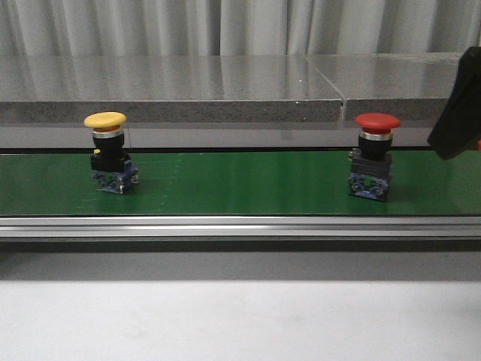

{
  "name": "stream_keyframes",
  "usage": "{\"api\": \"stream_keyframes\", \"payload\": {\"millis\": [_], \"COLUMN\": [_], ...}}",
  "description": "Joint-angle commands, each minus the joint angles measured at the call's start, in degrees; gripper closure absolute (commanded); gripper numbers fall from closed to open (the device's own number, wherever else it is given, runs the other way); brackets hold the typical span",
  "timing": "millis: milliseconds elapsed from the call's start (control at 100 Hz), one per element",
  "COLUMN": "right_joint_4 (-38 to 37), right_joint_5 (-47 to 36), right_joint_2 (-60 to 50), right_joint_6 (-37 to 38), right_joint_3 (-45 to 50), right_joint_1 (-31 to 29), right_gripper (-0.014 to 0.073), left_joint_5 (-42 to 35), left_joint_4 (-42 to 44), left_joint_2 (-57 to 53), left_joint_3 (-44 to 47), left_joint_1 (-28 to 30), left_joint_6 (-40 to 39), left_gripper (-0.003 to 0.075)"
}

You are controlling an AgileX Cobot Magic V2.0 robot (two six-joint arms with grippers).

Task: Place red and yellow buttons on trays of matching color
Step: 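Grasp the red button on the belt with the right gripper, lift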

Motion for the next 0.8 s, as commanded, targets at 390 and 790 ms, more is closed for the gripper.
{"api": "stream_keyframes", "payload": {"millis": [390,790], "right_joint_4": [1.5,0.1], "right_joint_5": [-7.0,-1.8], "right_joint_2": [13.1,14.1], "right_joint_6": [-1.0,-0.8], "right_joint_3": [-11.1,-17.5], "right_joint_1": [3.1,-0.1], "right_gripper": [-0.0034,0.0475], "left_joint_5": [-4.1,-4.1], "left_joint_4": [-0.7,-0.7], "left_joint_2": [0.4,0.4], "left_joint_3": [-1.6,-1.6], "left_joint_1": [-0.4,-0.4], "left_joint_6": [-0.1,-0.1], "left_gripper": [0.0739,0.0739]}}
